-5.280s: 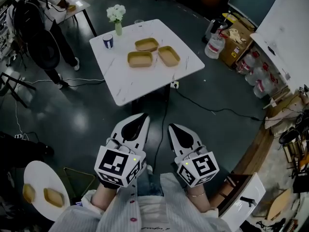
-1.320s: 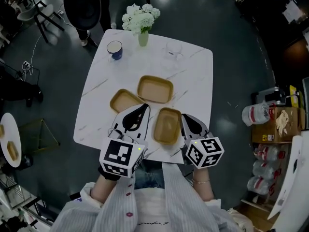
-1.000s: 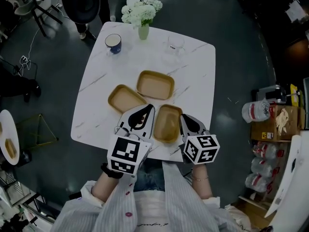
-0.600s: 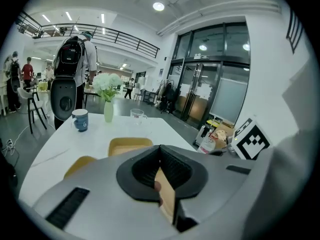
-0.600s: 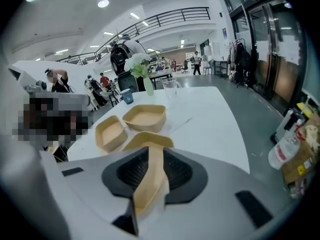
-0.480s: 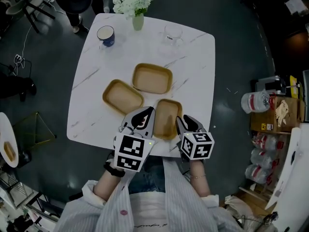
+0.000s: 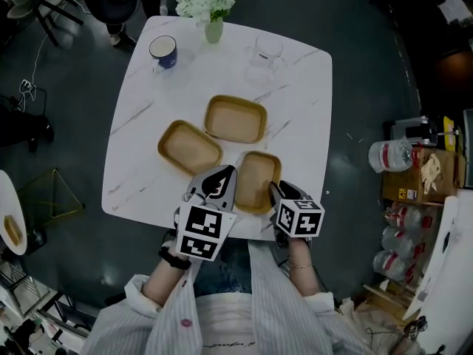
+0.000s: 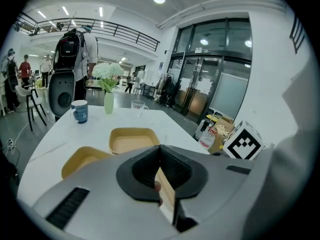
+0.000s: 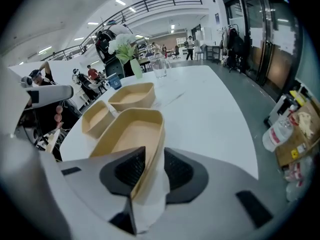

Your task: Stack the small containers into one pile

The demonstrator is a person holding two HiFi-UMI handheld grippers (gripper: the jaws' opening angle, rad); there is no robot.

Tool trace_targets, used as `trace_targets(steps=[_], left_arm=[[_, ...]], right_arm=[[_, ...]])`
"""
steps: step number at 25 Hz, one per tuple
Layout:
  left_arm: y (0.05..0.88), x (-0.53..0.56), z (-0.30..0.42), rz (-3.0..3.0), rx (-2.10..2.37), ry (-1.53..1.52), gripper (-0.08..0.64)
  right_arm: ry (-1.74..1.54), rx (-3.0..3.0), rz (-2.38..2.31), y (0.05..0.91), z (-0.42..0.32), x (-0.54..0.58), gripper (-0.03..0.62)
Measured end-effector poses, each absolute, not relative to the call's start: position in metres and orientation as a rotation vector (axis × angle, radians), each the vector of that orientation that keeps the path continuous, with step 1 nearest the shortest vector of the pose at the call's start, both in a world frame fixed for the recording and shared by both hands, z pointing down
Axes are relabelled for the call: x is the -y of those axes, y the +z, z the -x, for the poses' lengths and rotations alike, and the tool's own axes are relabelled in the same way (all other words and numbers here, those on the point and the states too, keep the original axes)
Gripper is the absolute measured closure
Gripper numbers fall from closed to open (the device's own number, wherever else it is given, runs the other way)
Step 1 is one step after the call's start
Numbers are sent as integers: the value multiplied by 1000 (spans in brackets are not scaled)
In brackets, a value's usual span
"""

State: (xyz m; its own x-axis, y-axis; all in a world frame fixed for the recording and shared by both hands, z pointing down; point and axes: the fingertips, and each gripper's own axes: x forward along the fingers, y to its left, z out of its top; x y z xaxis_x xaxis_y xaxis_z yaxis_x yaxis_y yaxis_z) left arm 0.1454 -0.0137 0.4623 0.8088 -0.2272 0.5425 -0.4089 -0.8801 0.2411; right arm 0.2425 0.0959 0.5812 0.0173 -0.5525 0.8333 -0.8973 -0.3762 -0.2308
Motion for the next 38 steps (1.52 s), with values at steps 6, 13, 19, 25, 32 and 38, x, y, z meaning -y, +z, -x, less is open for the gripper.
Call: trace_targets(steps=[6,13,19,25,32,38], left_arm=[[463,17,-142,-2640,488,736,543],[464,21,-140,-2636,498,739,543],[461,28,-137,-2634,527,726,543],[456,37,-127,-2622,587,704,543],[457,59,-100,-2560,718,672,543],[464,79,-65,-2486,843,669,543]], right_arm=[[1303,1447,-1890,592,-241,-97,528],[1246,1436,-1845,592,-246,-95,574],[1212,1479,-1834,581,-248,-85,578],[1140,1554,-1828,555,-249,-61,578],[1036,1685,-1765,528,-237,-11,578],[959,1795,-1658,516,-209,36,578]])
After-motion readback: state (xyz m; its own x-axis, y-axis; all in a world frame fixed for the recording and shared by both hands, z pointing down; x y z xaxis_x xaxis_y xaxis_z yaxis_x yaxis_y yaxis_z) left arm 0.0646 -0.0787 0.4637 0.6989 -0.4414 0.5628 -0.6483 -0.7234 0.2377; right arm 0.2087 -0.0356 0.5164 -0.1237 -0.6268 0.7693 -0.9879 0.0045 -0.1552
